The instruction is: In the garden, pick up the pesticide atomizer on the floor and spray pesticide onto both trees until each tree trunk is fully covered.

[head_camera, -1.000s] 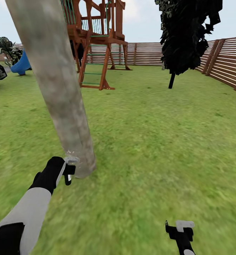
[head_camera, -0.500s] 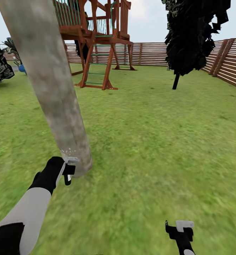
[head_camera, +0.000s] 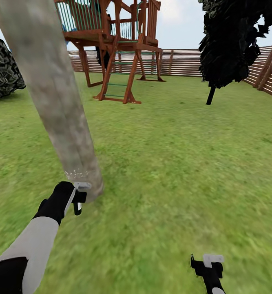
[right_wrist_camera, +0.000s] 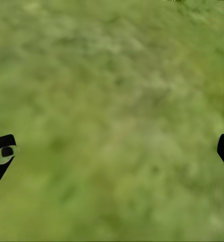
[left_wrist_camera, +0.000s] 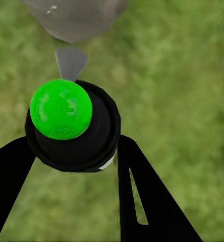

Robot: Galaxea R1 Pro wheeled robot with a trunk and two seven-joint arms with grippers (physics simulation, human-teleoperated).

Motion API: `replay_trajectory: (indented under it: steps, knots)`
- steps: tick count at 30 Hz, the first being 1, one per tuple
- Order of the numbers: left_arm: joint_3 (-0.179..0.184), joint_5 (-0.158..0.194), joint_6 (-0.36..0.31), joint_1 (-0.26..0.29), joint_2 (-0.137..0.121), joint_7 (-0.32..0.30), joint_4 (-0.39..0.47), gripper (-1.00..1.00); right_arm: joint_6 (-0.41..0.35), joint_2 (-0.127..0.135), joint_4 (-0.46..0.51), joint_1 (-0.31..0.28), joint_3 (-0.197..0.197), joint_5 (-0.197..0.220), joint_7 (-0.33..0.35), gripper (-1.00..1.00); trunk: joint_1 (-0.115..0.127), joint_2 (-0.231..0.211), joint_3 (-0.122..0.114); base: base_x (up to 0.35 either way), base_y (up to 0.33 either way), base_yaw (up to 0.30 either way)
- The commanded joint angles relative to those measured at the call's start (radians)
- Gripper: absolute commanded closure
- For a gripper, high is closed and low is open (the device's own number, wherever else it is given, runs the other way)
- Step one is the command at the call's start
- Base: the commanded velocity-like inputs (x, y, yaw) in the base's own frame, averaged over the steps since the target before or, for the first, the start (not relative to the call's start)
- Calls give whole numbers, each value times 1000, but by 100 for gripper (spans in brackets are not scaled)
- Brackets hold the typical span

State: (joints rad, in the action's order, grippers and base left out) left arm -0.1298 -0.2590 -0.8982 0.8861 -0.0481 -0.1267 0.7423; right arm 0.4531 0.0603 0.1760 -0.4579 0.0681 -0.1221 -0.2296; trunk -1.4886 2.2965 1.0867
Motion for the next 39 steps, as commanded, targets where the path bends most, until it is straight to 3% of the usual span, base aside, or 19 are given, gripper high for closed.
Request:
replay_trajectory:
  steps: [1, 8, 20, 24, 32, 34, 38, 39]
  knots:
    - [-3, -11, -4, 1, 0, -10, 1, 100, 2, 0, -1, -1, 7, -10, -2, -100, 0, 0, 1, 150, -277, 0]
    - [-10, -11, -4, -1, -10, -10, 2, 100, 2, 0, -1, -1, 7, -10, -2, -100, 0, 0, 1, 124, -277, 36]
    - [-12, -12, -4, -7, -13, -8, 2, 100, 2, 0, -1, -1, 7, -10, -2, -100, 0, 0, 1, 91, -285, 266]
    - [-67, -11, -1, -26, -31, 36, 9, 100, 2, 0, -1, -1, 7, -10, -2, -100, 0, 0, 1, 126, -288, 276]
    - [-66, -7, -2, -26, -3, 39, 19, 100, 2, 0, -1, -1, 7, -10, -2, -100, 0, 0, 1, 237, -229, 100]
    - [-70, -11, -2, -26, -12, 39, 19, 100, 2, 0, -1, -1, 7, -10, -2, -100, 0, 0, 1, 60, -39, 243]
    - [-71, -12, 2, -61, -63, 40, 17, 100, 2, 0, -1, -1, 7, -10, -2, -100, 0, 0, 1, 10, -6, 271]
    - [-69, -11, 6, -71, -63, 41, 14, 100, 2, 0, -1, -1, 7, -11, -2, -100, 0, 0, 1, 1, -1, 277]
